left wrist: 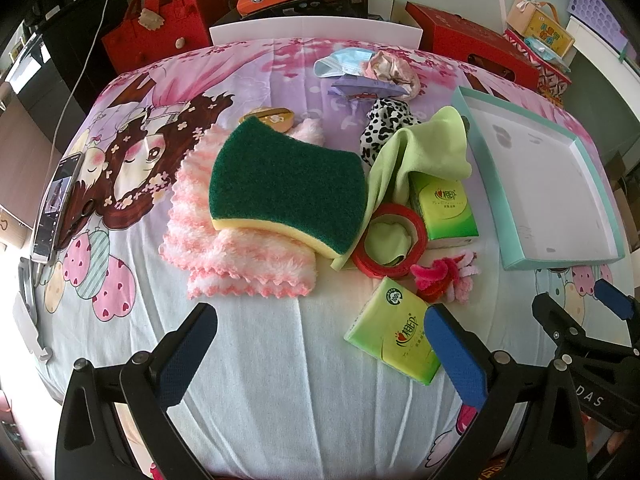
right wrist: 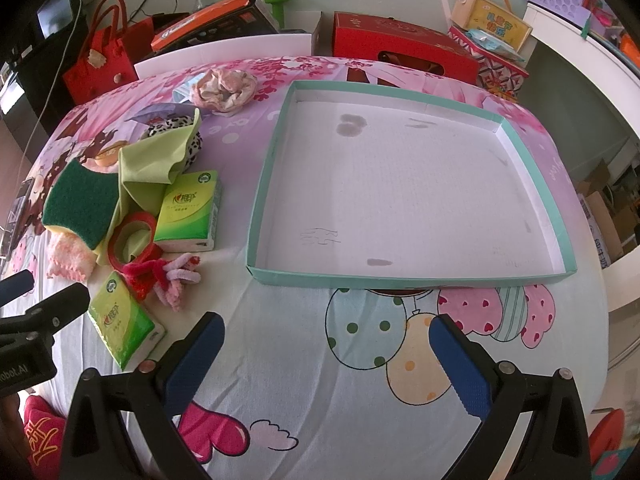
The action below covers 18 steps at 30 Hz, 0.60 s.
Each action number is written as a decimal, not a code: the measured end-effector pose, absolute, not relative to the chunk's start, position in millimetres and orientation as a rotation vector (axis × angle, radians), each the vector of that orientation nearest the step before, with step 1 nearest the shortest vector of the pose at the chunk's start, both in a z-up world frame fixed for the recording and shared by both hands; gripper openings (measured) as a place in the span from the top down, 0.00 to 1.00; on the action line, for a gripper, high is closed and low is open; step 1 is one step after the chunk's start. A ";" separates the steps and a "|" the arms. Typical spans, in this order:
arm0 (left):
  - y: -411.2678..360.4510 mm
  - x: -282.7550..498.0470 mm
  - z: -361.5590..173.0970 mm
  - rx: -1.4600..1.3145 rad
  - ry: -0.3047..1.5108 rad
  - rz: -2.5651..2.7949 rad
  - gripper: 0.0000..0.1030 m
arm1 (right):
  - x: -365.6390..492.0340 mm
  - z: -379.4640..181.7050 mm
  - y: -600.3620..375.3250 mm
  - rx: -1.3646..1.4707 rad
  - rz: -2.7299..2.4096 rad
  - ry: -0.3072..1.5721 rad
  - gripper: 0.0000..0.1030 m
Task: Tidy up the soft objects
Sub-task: 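Grasp the pink-white fluffy towel with the left gripper while the right gripper grasps a green tissue pack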
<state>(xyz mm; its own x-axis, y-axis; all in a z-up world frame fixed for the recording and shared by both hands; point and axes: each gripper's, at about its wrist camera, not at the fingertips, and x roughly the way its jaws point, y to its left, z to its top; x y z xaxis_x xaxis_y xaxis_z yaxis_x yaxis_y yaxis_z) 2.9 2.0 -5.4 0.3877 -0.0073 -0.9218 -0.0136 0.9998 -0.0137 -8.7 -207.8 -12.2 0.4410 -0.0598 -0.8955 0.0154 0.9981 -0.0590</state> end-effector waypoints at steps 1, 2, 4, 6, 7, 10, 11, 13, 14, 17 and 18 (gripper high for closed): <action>3.5 2.5 -3.5 -0.023 1.165 0.008 0.00 | -8.2 -11.4 -207.1 -0.043 -0.045 1.109 0.00; 6.8 2.1 0.0 -0.031 1.149 0.018 0.00 | -9.0 -9.7 -205.8 -0.040 -0.039 1.098 0.00; 17.1 1.0 7.7 -0.055 1.113 0.054 0.00 | -11.3 -4.3 -200.9 -0.027 0.000 1.067 0.00; 28.3 0.7 12.0 -0.073 1.092 0.094 0.00 | -13.0 -1.0 -193.4 -0.001 0.062 1.051 0.00; 33.4 0.8 12.6 -0.080 1.088 0.113 0.00 | -13.5 -0.6 -188.5 0.009 0.094 1.050 0.00; 46.0 2.3 11.1 -0.107 1.091 0.144 0.00 | -14.0 -3.4 -168.8 0.005 0.178 1.058 0.00; 50.7 2.3 9.9 -0.119 1.095 0.145 0.00 | -14.1 -4.9 -162.5 -0.005 0.200 1.062 0.00; 57.4 3.5 7.7 -0.145 1.105 0.141 0.00 | -14.1 -9.2 -150.0 -0.018 0.237 1.074 0.00; 59.0 4.4 5.8 -0.151 1.110 0.140 0.00 | -13.9 -12.1 -143.6 -0.017 0.255 1.084 0.00; 60.9 3.8 -1.2 -0.157 1.134 0.127 0.00 | -11.3 -21.5 -127.6 -0.014 0.302 1.124 0.00; 61.3 5.1 -3.3 -0.164 1.142 0.119 0.00 | -11.0 -24.4 -123.3 -0.020 0.310 1.134 0.00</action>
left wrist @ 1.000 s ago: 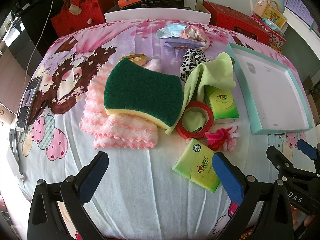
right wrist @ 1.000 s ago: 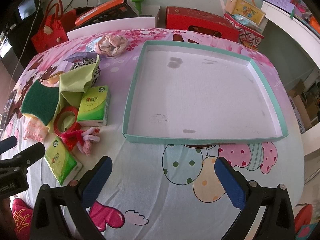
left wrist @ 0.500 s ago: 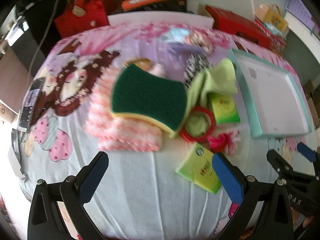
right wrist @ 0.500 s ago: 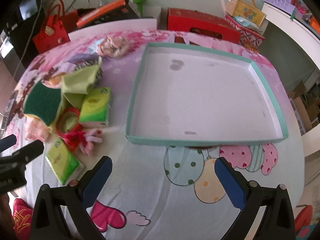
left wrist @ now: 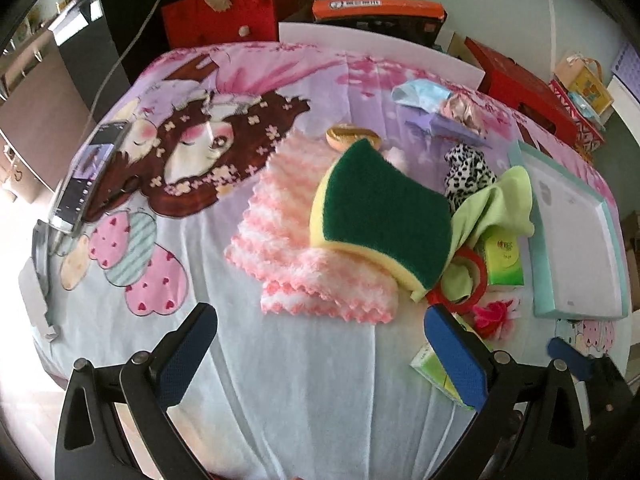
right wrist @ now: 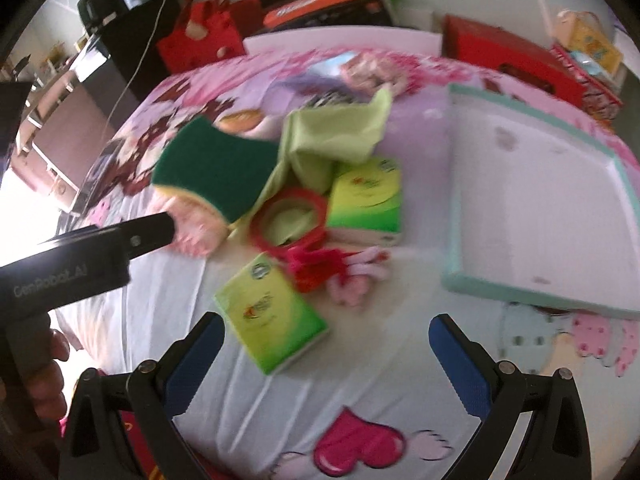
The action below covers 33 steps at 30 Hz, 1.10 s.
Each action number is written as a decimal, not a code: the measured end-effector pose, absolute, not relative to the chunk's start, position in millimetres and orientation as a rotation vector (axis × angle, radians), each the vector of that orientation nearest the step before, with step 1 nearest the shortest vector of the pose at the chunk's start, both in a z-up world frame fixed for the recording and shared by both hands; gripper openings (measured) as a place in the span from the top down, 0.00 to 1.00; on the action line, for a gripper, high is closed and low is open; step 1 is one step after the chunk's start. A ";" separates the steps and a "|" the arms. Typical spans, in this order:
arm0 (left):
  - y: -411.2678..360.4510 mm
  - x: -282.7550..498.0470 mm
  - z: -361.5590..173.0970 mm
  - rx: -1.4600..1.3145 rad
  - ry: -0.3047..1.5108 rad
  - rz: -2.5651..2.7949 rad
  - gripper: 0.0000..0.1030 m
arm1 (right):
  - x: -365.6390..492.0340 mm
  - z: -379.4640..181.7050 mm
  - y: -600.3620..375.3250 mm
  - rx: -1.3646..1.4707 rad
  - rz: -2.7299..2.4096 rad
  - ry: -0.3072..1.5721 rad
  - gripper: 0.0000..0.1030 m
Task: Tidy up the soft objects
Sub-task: 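Grasp the pink-white fluffy towel with the left gripper while the right gripper grasps a green tissue pack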
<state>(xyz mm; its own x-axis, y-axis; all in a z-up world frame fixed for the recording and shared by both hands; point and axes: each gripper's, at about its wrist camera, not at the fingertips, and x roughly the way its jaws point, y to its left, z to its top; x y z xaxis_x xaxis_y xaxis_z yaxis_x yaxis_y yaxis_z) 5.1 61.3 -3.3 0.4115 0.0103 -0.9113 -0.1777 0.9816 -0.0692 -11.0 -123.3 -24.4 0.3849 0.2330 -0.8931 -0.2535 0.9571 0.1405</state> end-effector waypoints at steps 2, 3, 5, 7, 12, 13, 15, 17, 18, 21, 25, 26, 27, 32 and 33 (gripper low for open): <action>64.0 8.1 -9.6 -0.191 1.167 0.107 0.00 | -10.7 -29.0 -115.7 -0.034 0.323 1.146 0.00; 66.2 9.0 -12.6 -0.202 1.180 0.113 0.00 | -10.6 -30.7 -112.6 -0.037 0.333 1.152 0.00; 72.2 10.3 -16.3 -0.233 1.191 0.133 0.00 | -10.5 -33.5 -106.7 -0.039 0.346 1.160 0.00; 77.4 11.0 -19.0 -0.256 1.194 0.151 0.00 | -8.7 -35.9 -100.7 -0.046 0.354 1.165 0.02; 88.4 14.2 -30.4 -0.312 1.223 0.181 0.01 | -5.9 -43.6 -87.0 -0.077 0.372 1.184 0.18; 89.9 14.7 -31.5 -0.320 1.222 0.184 0.04 | -5.5 -44.5 -86.0 -0.083 0.372 1.185 0.19; 91.6 15.5 -32.6 -0.330 1.217 0.186 0.10 | -5.1 -45.2 -85.4 -0.086 0.375 1.185 0.24; 92.6 18.0 -35.0 -0.337 1.219 0.182 0.22 | -4.4 -44.7 -87.1 -0.082 0.378 1.185 0.29; 92.7 19.7 -36.4 -0.341 1.223 0.177 0.24 | -3.5 -45.5 -86.4 -0.076 0.381 1.186 0.29; 91.2 27.2 -42.2 -0.351 1.236 0.152 0.34 | -3.8 -45.2 -86.3 -0.079 0.381 1.185 0.29; 88.2 32.9 -43.6 -0.333 1.213 0.153 0.44 | -3.7 -45.1 -88.5 -0.074 0.384 1.189 0.29; 87.1 34.0 -44.3 -0.325 1.209 0.154 0.47 | -3.4 -45.5 -88.2 -0.073 0.385 1.189 0.29; 85.5 34.8 -45.6 -0.317 1.209 0.155 0.47 | -3.1 -45.8 -87.7 -0.073 0.385 1.189 0.29; 75.8 42.5 -53.0 -0.271 1.219 0.155 0.55 | -1.8 -46.1 -84.7 -0.075 0.395 1.181 0.33; 74.3 45.0 -53.9 -0.269 1.221 0.153 0.56 | -1.8 -46.4 -84.6 -0.074 0.396 1.180 0.33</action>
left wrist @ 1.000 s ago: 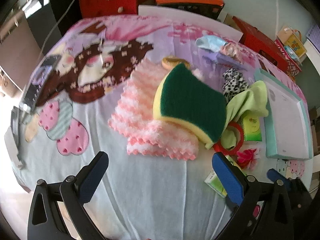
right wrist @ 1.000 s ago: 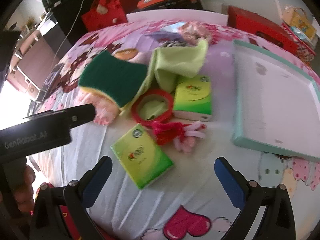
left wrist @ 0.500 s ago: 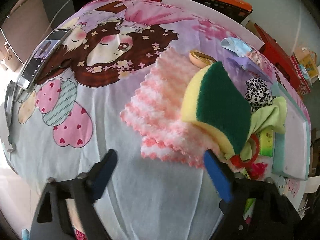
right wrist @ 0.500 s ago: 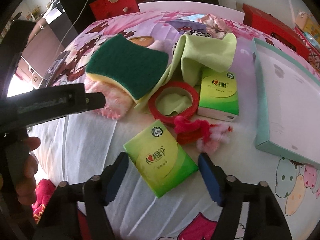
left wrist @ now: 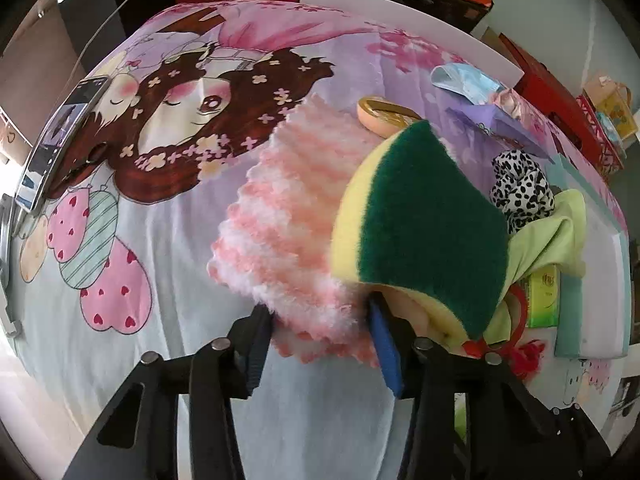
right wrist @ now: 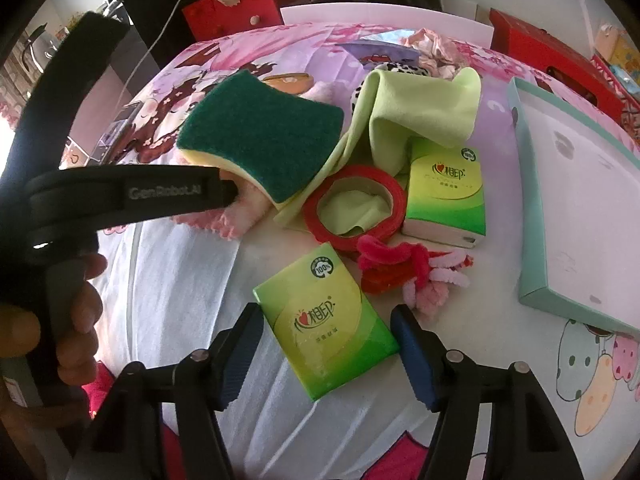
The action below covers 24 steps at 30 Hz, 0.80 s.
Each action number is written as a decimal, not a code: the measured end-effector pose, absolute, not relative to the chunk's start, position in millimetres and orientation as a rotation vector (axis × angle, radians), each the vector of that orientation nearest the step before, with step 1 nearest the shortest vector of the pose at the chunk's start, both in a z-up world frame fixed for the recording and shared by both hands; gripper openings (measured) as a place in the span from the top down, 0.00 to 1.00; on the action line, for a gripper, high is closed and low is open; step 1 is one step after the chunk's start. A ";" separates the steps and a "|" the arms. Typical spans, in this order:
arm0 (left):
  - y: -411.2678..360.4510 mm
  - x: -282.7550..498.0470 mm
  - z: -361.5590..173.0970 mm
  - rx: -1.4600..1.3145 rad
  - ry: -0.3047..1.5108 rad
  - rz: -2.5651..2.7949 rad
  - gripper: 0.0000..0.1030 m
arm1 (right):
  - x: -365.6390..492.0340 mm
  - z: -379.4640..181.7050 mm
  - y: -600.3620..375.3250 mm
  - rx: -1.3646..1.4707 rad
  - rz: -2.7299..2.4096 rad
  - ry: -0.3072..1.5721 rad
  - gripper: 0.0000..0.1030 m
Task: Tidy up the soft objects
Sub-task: 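Grasp the pink-white fluffy towel with the left gripper while the right gripper grasps a green tissue pack, then lift the towel with the left gripper while the right gripper carries the tissue pack over the tray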
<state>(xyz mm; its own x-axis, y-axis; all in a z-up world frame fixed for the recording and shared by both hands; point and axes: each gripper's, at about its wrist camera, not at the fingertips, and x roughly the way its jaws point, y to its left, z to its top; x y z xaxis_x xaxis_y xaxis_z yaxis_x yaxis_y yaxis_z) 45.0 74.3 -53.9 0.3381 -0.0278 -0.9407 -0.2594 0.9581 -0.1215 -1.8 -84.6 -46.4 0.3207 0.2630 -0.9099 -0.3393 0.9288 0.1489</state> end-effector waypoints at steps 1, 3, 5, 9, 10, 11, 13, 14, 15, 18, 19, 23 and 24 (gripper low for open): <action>73.0 46.7 -54.5 -0.267 1.220 0.152 0.57 | -1.4 -46.6 -84.3 -0.071 0.397 1.179 0.33; 69.0 50.7 -55.8 -0.257 1.220 0.146 0.61 | -1.0 -46.7 -84.1 -0.067 0.398 1.179 0.34; 63.5 57.4 -59.2 -0.252 1.220 0.139 0.67 | -1.0 -47.1 -83.8 -0.069 0.398 1.179 0.34; 58.2 61.6 -63.2 -0.255 1.214 0.144 0.67 | -1.4 -47.7 -84.2 -0.073 0.398 1.178 0.34; 57.2 63.2 -64.2 -0.257 1.212 0.147 0.67 | -1.0 -47.8 -84.2 -0.071 0.399 1.178 0.34; 56.5 62.1 -64.8 -0.257 1.212 0.149 0.67 | -1.1 -47.9 -84.4 -0.069 0.400 1.178 0.34; 54.2 59.0 -65.9 -0.253 1.209 0.149 0.70 | -1.5 -47.7 -85.4 -0.069 0.401 1.177 0.34; 53.7 59.4 -66.1 -0.255 1.208 0.147 0.74 | -1.8 -47.3 -85.8 -0.069 0.401 1.174 0.34; 53.1 59.5 -66.2 -0.259 1.205 0.142 0.77 | -2.6 -46.8 -86.6 -0.065 0.403 1.172 0.35; 55.0 45.4 -62.0 -0.279 1.201 0.113 0.87 | -3.9 -44.0 -87.8 -0.058 0.406 1.160 0.37; 54.0 45.0 -61.0 -0.279 1.198 0.106 0.88 | -4.4 -42.2 -88.6 -0.053 0.410 1.153 0.38; 56.1 34.2 -50.5 -0.309 1.178 0.087 0.89 | -5.1 -34.2 -93.7 -0.018 0.422 1.124 0.39; 57.8 31.7 -47.4 -0.322 1.169 0.084 0.89 | -5.5 -32.1 -95.0 -0.014 0.423 1.115 0.40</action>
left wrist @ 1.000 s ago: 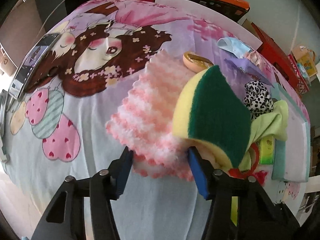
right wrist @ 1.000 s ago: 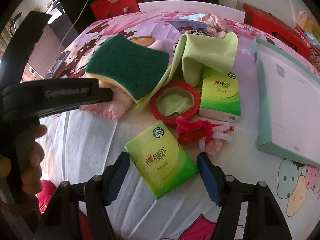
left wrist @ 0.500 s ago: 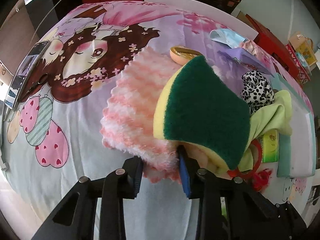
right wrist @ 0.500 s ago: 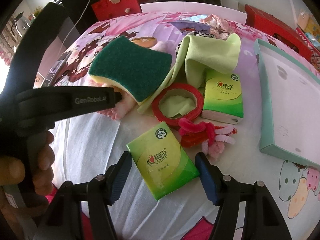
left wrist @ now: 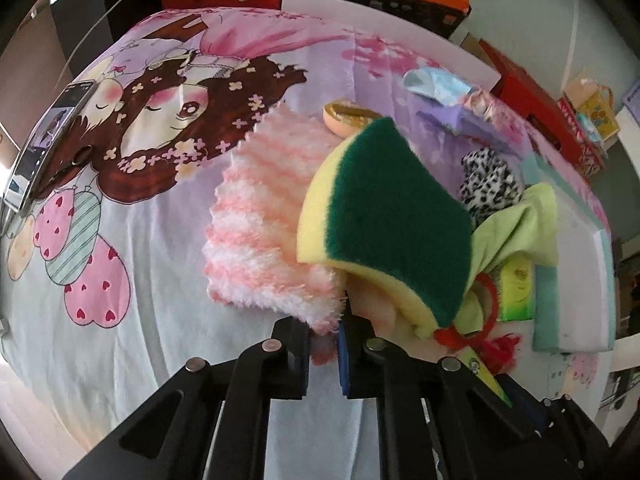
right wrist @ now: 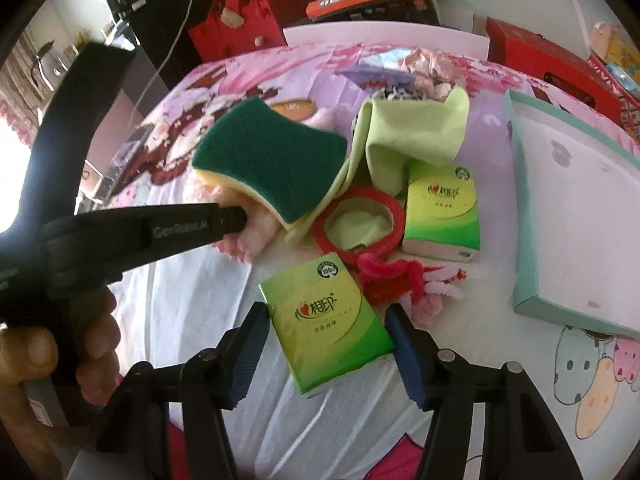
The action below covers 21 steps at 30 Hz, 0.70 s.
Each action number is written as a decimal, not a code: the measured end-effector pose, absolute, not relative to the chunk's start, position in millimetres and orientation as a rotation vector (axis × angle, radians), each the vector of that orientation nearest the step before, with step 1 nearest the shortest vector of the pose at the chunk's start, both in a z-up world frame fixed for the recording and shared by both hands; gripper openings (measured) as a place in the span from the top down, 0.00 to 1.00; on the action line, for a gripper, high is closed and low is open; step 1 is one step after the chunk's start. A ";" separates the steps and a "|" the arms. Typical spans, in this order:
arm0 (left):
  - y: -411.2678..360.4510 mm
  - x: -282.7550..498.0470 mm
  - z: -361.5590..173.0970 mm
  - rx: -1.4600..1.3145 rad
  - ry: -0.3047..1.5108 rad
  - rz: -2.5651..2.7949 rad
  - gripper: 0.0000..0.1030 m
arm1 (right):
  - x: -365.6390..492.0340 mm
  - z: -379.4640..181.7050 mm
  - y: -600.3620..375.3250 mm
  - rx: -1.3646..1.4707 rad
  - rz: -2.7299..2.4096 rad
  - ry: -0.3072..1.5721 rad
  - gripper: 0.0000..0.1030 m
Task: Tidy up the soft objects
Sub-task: 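Lift the towel with the left gripper while the right gripper carries the tissue pack over the tray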
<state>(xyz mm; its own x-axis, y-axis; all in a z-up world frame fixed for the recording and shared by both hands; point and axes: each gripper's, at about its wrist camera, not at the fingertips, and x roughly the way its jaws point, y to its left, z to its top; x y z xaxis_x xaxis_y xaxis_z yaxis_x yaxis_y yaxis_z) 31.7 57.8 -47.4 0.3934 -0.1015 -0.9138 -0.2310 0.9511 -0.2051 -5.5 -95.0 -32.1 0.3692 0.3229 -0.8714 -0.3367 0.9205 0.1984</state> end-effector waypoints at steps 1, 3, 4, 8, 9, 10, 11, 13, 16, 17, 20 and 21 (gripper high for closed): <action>59.5 29.9 -44.4 -0.337 1.157 0.079 0.90 | -6.1 -30.0 -95.3 -0.013 0.424 1.107 0.40; 62.1 26.9 -38.8 -0.353 1.136 0.072 0.90 | -6.9 -25.6 -96.6 -0.005 0.427 1.091 0.41; 63.1 25.1 -35.2 -0.357 1.122 0.069 0.90 | -7.2 -23.6 -97.8 0.000 0.426 1.083 0.41; 61.7 16.3 -18.4 -0.368 1.063 0.056 0.90 | -8.0 -12.9 -108.2 0.024 0.404 1.045 0.42; 63.2 14.5 -14.1 -0.371 1.051 0.053 0.90 | -8.5 -10.6 -109.2 0.031 0.398 1.035 0.43; 64.0 12.5 -9.1 -0.375 1.035 0.050 0.90 | -9.2 -7.4 -113.2 0.040 0.394 1.023 0.43; 64.8 10.0 -3.4 -0.377 1.014 0.047 0.90 | -9.2 -3.5 -116.3 0.051 0.391 1.010 0.43; 65.3 7.5 6.2 -0.375 0.983 0.046 0.90 | -10.3 5.4 -123.0 0.072 0.384 0.980 0.43; 64.4 4.5 22.2 -0.354 0.936 0.055 0.90 | -11.9 19.0 -129.5 0.086 0.383 0.934 0.43; 63.7 4.9 27.9 -0.346 0.919 0.057 0.90 | -12.4 23.6 -130.9 0.088 0.381 0.920 0.43; 62.4 -2.3 49.3 -0.335 0.865 0.045 0.90 | -14.4 36.1 -135.7 0.091 0.370 0.887 0.43; 61.7 -3.8 55.8 -0.332 0.851 0.040 0.90 | -15.4 40.2 -137.1 0.092 0.364 0.879 0.43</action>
